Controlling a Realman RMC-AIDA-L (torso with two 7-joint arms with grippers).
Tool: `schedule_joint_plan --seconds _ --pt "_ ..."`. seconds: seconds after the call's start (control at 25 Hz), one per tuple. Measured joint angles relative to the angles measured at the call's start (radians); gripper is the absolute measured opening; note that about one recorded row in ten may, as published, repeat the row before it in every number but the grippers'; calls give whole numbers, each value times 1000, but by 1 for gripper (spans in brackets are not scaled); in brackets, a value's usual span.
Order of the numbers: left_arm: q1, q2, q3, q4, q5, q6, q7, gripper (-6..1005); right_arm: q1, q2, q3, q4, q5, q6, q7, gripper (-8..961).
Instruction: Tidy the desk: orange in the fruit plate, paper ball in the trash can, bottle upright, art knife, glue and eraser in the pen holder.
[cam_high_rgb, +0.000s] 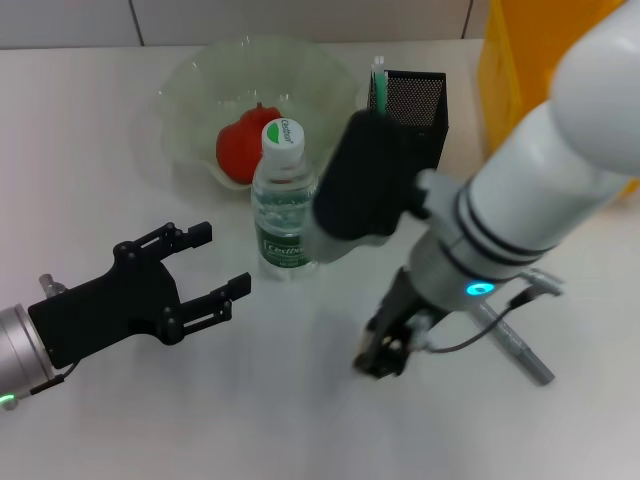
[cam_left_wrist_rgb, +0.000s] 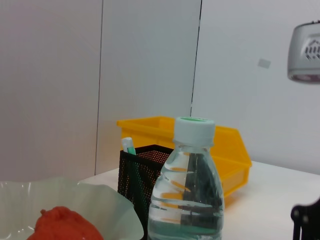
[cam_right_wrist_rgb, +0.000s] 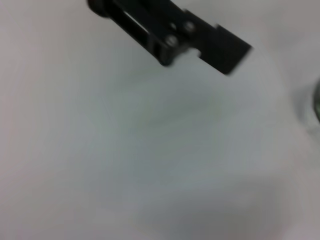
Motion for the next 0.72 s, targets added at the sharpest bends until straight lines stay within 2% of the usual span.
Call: schedule_joint_plan --seconds 0.16,0.36,0.4,0.44,0.6,0.72 --pt "0 0 3 0 0 4 0 785 -79 -1 131 -132 -103 -86 21 399" --pt "0 -2 8 0 0 14 0 785 -149 -3 412 -278 -136 -130 14 398" --pt "0 -2 13 0 0 19 0 785 -161 -4 513 -323 -131 -115 -9 398" --pt "0 -3 19 -2 0 22 0 785 -161 -4 513 -323 -131 -115 -9 402" --pt "-2 -4 41 -11 0 36 0 785 -155 -6 627 -370 -124 -64 -46 419" --pt "-6 -5 48 -12 0 37 0 785 -132 -7 662 -335 -127 5 -79 431"
